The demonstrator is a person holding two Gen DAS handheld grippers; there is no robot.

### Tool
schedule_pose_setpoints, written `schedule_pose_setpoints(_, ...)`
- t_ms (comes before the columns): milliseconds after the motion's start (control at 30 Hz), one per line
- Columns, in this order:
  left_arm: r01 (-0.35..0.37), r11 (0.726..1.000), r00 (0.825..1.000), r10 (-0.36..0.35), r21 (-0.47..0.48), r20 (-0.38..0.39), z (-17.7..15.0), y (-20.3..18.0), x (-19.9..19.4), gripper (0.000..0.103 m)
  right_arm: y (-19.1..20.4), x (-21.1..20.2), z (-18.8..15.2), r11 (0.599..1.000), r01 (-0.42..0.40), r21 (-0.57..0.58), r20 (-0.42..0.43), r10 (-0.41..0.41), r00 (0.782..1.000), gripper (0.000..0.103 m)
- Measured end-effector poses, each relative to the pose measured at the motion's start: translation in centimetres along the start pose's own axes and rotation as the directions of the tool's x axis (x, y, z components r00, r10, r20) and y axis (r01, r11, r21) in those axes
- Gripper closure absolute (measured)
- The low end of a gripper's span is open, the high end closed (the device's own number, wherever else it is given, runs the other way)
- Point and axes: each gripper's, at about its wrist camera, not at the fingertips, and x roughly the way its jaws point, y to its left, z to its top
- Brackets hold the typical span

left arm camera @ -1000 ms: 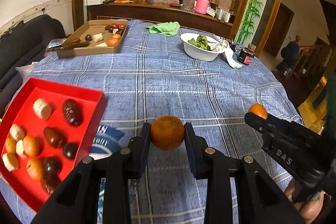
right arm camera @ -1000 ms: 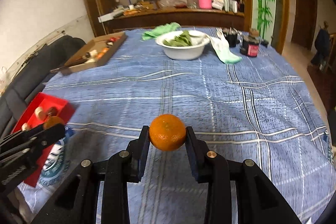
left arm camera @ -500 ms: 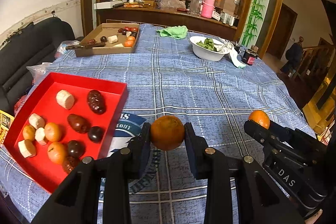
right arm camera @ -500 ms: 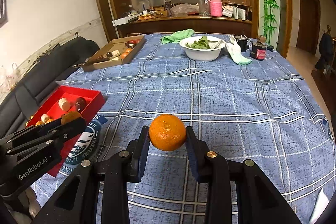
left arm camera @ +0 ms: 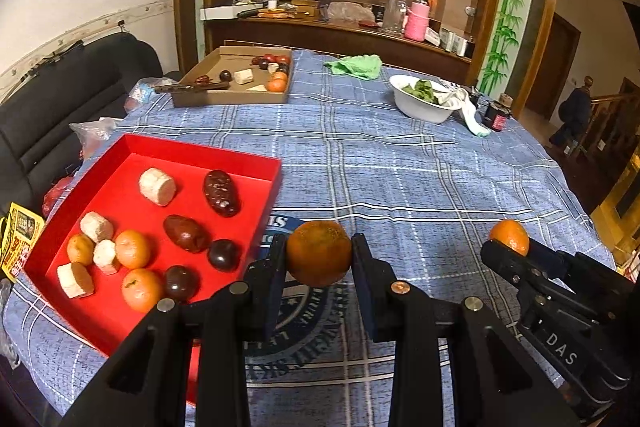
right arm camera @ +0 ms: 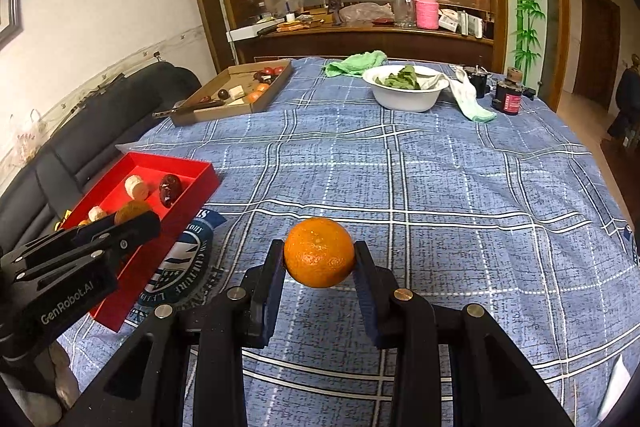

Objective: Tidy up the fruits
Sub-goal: 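Lift both mandarins and carry them over the red tray, then lower both mandarins into the red tray and open both tools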

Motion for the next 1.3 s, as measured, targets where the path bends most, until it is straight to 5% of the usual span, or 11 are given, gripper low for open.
schedule_pose_setpoints(733, -0.097, 0.99, 0.995, 0.097, -0.105, -0.004, -0.4, 7.3, -0.3, 0.072, 6.6, 2.0, 1.0, 0.991, -0.088, -0.099, -0.049, 0.083, 0.995, 0.066)
schedule_pose_setpoints(1300, -0.222, 0.944, 0.975, 0.217, -0.243, -0.05, -1.4, 15.7, 0.0, 0.072, 15.1, 5.3, 2.6, 0.948, -0.223, -0.227, -0.114, 0.201, 0.973, 0.066)
